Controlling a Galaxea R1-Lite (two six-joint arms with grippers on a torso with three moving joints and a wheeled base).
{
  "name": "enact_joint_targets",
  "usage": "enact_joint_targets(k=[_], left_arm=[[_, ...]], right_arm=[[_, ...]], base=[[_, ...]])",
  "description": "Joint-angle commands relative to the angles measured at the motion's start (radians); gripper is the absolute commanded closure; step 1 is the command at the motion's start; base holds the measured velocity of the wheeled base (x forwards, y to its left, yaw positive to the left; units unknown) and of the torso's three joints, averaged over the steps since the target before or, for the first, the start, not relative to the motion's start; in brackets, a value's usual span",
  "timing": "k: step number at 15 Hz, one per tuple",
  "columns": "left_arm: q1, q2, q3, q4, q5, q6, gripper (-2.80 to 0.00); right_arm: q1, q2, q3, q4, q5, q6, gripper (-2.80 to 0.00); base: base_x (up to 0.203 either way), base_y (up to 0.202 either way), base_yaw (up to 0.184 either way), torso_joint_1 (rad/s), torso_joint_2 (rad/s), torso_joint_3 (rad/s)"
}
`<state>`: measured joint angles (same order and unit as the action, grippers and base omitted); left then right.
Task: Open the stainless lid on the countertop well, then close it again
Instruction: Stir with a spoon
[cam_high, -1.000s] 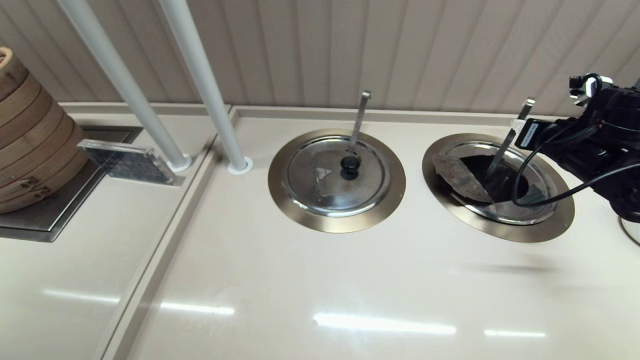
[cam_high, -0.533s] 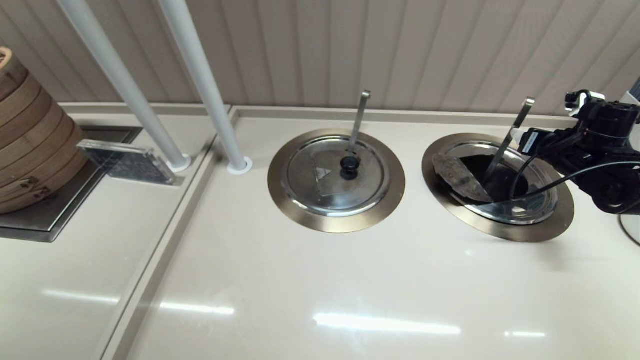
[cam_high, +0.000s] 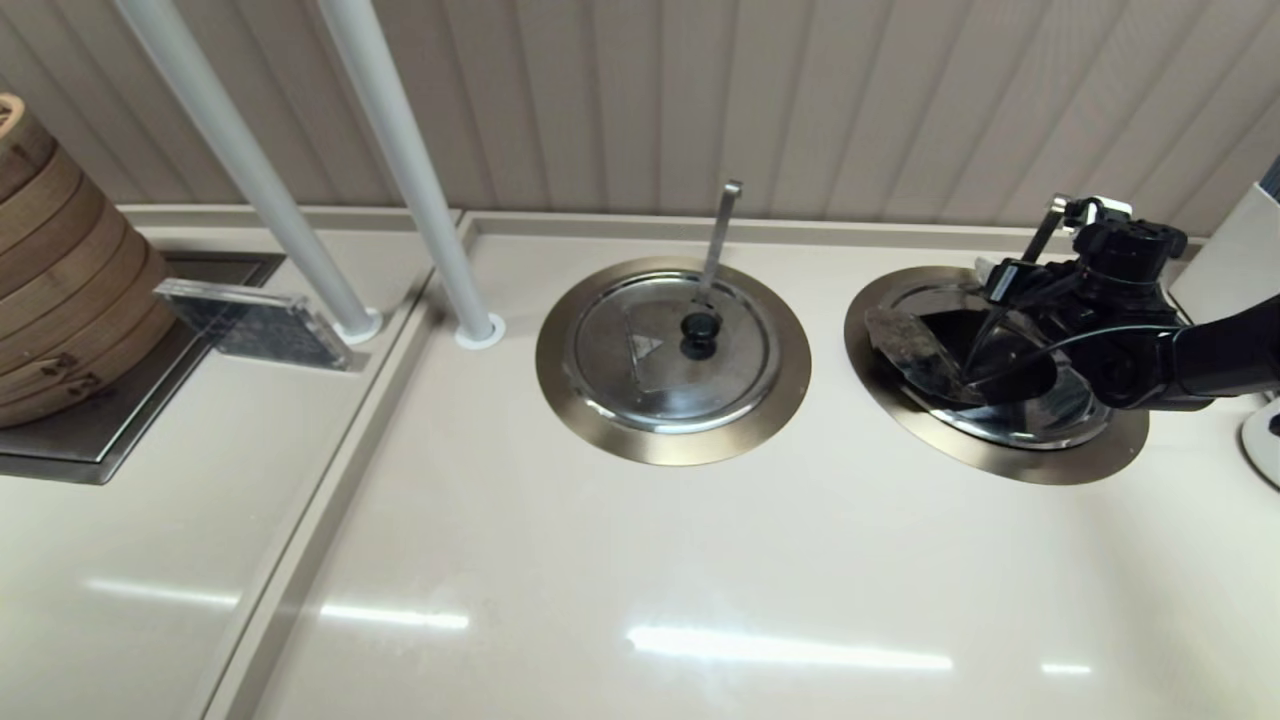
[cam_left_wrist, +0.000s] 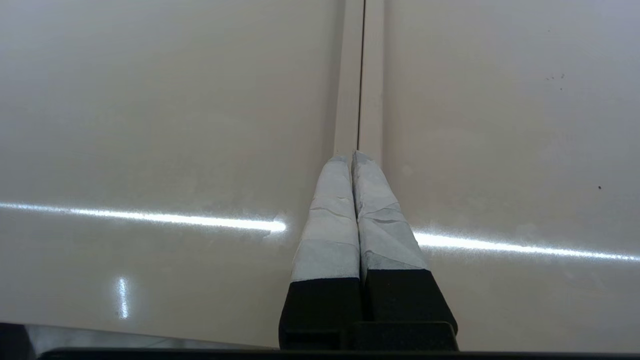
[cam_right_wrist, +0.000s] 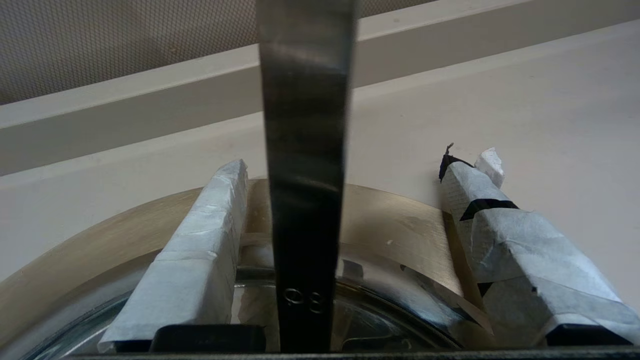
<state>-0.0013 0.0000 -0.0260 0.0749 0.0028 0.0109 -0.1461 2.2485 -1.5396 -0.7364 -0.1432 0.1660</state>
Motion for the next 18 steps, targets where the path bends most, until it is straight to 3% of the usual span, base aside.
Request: enact_joint_targets(k=[1, 4, 5, 13, 18], left_arm=[[0.000, 0.000, 0.000, 0.000, 0.000, 0.000, 0.00], [0.000, 0.000, 0.000, 0.000, 0.000, 0.000, 0.00], [0.000, 0.000, 0.000, 0.000, 0.000, 0.000, 0.00], [0.000, 0.000, 0.000, 0.000, 0.000, 0.000, 0.00], [0.000, 0.000, 0.000, 0.000, 0.000, 0.000, 0.00]], right_arm=[[0.003, 0.058, -0.044, 0.000, -0.001, -0.001, -2.80], [0.020, 0.051, -0.057, 0.015, -0.001, -0.002, -2.80], [0.025, 0.046, -0.057, 0.015, -0.003, -0.002, 0.00], [0.044, -0.049, -0.044, 0.016, -0.004, 0.000, 0.00], [0.046, -0.152, 0.074, 0.009, -0.004, 0.005, 0.00]], base=[[0.000, 0.000, 0.000, 0.000, 0.00, 0.000], [0.000, 0.000, 0.000, 0.000, 0.00, 0.000], [0.000, 0.000, 0.000, 0.000, 0.00, 0.000], [0.000, 0.000, 0.000, 0.000, 0.00, 0.000], [0.000, 0.000, 0.000, 0.000, 0.00, 0.000]])
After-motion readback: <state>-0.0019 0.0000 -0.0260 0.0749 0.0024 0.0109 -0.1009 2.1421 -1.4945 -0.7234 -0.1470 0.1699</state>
